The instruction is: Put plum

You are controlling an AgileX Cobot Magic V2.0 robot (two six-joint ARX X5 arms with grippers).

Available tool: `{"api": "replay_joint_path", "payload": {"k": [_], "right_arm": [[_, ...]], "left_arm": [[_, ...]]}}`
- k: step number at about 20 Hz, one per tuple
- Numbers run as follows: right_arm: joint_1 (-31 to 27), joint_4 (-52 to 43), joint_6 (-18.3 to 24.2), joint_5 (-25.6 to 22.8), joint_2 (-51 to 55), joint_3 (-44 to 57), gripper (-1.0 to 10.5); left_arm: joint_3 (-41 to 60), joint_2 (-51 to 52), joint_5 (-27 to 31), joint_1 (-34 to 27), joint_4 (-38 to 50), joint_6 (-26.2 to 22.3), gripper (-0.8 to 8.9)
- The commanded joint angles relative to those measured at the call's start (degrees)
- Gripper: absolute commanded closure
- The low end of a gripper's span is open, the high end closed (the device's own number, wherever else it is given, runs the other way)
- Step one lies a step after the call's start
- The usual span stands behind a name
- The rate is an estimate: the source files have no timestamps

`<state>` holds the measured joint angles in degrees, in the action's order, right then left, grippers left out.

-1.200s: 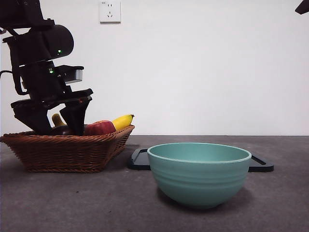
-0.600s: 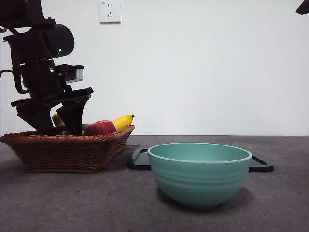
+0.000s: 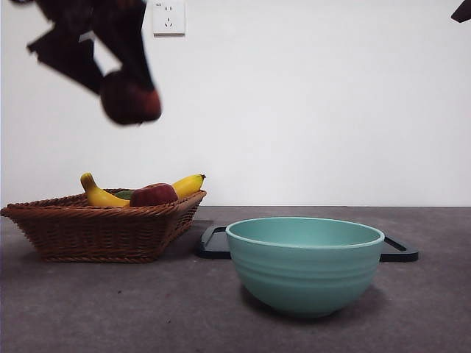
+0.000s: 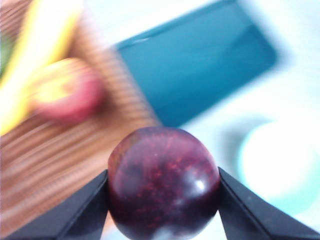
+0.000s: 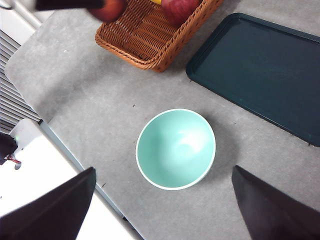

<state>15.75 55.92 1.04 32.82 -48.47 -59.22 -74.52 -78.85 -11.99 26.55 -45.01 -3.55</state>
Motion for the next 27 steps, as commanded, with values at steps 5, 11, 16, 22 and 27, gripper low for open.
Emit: {"api": "replay_joint_path", "payload": {"k": [5, 11, 16, 22, 27], "right_arm": [[0.3, -0.3, -0.6, 0.1, -0.5, -1.2, 5.1], [0.3, -0.3, -0.6, 0.0, -0.5, -1.2, 5.1], [0.3, -0.3, -0.6, 0.0, -0.5, -1.2, 5.1], [0.3, -0.3, -0.6, 0.0, -0.5, -1.2, 5.1], [0.3, -0.3, -0.6, -0.1, -0.5, -1.2, 5.1]], "left_arm": [[-1.2, -1.0, -0.3, 14.5, 0.7, -0.3, 5.78], [-1.2, -8.7, -0.3, 21.9, 4.0, -1.5, 5.78], [-1.2, -16.6, -0.2, 24.4, 7.6, -2.3, 5.79], [-1.2, -24.7, 0.2, 25.0, 10.7, -3.5, 5.79], [-1.2, -28.3, 0.3, 25.0, 11.8, -4.0, 5.78]]}}
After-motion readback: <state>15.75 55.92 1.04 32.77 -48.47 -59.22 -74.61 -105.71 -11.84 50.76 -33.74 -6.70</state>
